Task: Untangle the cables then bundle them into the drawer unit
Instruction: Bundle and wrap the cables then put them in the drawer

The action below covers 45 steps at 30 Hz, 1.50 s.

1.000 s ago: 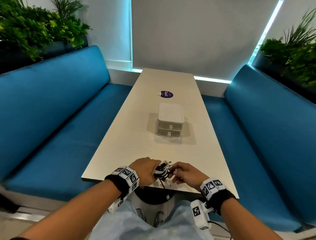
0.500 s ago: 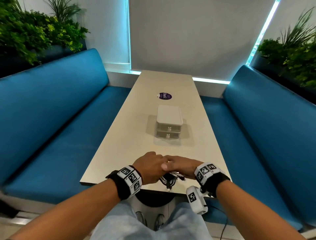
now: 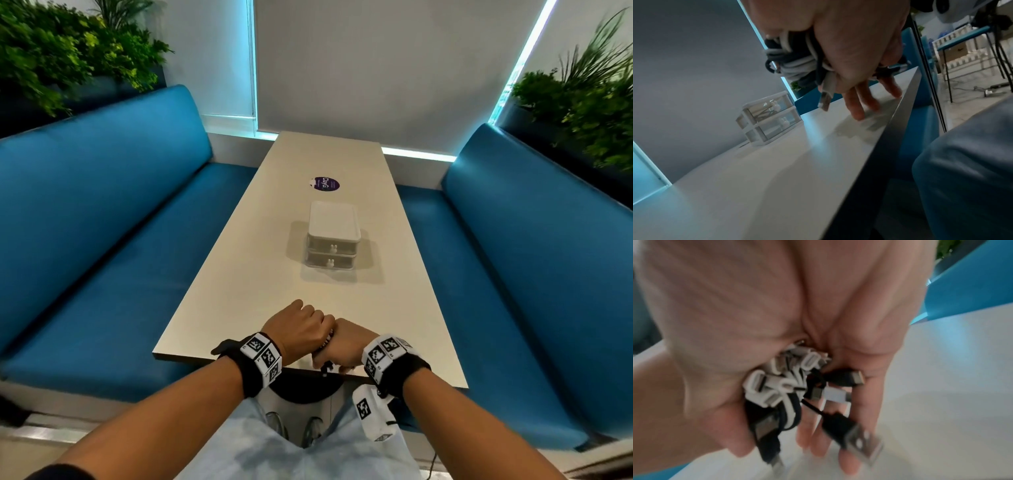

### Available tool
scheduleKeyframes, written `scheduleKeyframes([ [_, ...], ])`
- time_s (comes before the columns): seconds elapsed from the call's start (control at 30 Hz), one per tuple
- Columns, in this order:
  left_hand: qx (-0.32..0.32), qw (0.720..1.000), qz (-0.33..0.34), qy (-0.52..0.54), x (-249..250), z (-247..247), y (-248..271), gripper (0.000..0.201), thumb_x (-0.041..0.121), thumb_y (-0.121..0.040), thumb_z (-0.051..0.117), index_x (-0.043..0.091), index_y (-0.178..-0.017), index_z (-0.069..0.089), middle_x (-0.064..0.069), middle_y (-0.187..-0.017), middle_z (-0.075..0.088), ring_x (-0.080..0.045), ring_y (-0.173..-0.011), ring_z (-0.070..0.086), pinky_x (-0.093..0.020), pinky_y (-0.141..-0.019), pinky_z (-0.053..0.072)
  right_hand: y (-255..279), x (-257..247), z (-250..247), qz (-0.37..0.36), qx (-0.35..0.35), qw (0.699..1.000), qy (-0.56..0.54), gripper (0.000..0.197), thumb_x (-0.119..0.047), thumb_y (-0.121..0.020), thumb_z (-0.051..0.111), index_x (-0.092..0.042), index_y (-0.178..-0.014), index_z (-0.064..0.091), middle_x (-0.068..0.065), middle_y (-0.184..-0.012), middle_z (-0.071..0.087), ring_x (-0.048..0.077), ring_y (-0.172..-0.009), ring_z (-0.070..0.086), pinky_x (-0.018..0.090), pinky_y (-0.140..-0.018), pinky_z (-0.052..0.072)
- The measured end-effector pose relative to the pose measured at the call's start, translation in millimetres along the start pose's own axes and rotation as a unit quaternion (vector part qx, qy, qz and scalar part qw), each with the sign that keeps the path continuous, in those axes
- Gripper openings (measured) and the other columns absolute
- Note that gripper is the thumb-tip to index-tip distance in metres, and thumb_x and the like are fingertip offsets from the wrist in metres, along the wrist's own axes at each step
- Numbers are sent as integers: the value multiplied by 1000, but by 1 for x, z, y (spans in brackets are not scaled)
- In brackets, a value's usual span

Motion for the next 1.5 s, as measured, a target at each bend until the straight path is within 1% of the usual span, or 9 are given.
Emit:
scheduleKeyframes([
  [0.17,-10,999,-47,22,8,2,0,26,21,-59,81,13,-78,65,-1,-57,59,-21,-44,56,-26,-45,38,-1,-2,-2,-37,47,993,105,16,-21,-62,71,-16,-59,56,1,-61,59,18,-53,50,28,-53,42],
  [0.33,-29,996,-59,59,8,5,0,29,20,-63,77,12,-86,63,-1,-63,61,-21,-48,58,-27,-47,39,-5,4,-3,-39,50,996,62,24,-26,-62,78,-10,-78,70,3,-74,70,21,-62,63,35,-61,54],
  [0.53,-117,974,-137,137,13,-1,-1,26,20,-84,56,13,-108,48,-7,-100,64,-32,-90,62,-36,-70,34,-4,8,-6,-25,59,989,137,20,-28,-64,78,-17,-72,63,0,-66,65,20,-58,62,26,-55,50],
  [0.7,-153,952,-177,199,-2,-10,-2,17,25,-80,56,20,-96,56,-6,-90,66,-33,-81,63,-33,-63,36,0,8,-15,-37,124,966,222,27,-33,-63,71,-21,-87,65,0,-78,68,23,-69,65,27,-59,49],
  [0.97,-237,870,-212,378,-14,2,-5,15,23,-69,67,18,-83,65,-2,-78,67,-23,-71,66,-31,-62,54,6,5,-10,-122,232,890,374,25,-38,-77,58,-26,-99,58,3,-91,67,29,-81,64,31,-63,41],
  [1.07,-227,888,-195,348,-16,3,-5,11,24,-75,64,22,-86,62,-3,-83,68,-26,-74,66,-33,-66,54,5,1,-12,-106,200,912,342,30,-39,-75,62,-25,-101,58,4,-92,67,28,-83,64,31,-65,45],
  [1.2,-183,957,-112,197,-19,-5,-6,19,26,-85,60,18,-102,60,-6,-91,67,-30,-79,64,-31,-63,42,5,-1,-18,-95,49,976,189,60,-64,-64,74,-27,-108,57,-7,-92,69,16,-85,65,33,-79,53],
  [1.37,-162,974,-82,133,-19,-9,-7,36,19,-90,52,14,-125,50,-7,-102,66,-32,-88,64,-33,-65,39,2,-12,-36,-78,-12,992,101,65,-79,-69,62,-25,-104,68,-2,-101,72,17,-97,66,35,-94,49],
  [1.5,-106,984,-85,115,-13,-11,-8,34,29,-94,49,11,-124,48,-9,-106,65,-34,-92,62,-35,-63,35,-1,-11,-31,-32,-61,995,77,49,-69,-58,78,-24,-75,67,-9,-61,68,11,-62,63,27,-72,54],
])
Point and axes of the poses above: each hand's wrist, its own y-axis away from the middle knuckle, its own z-axis out of the palm, x = y × z, the point moved 3 cm from there along -y, towards the middle knuckle
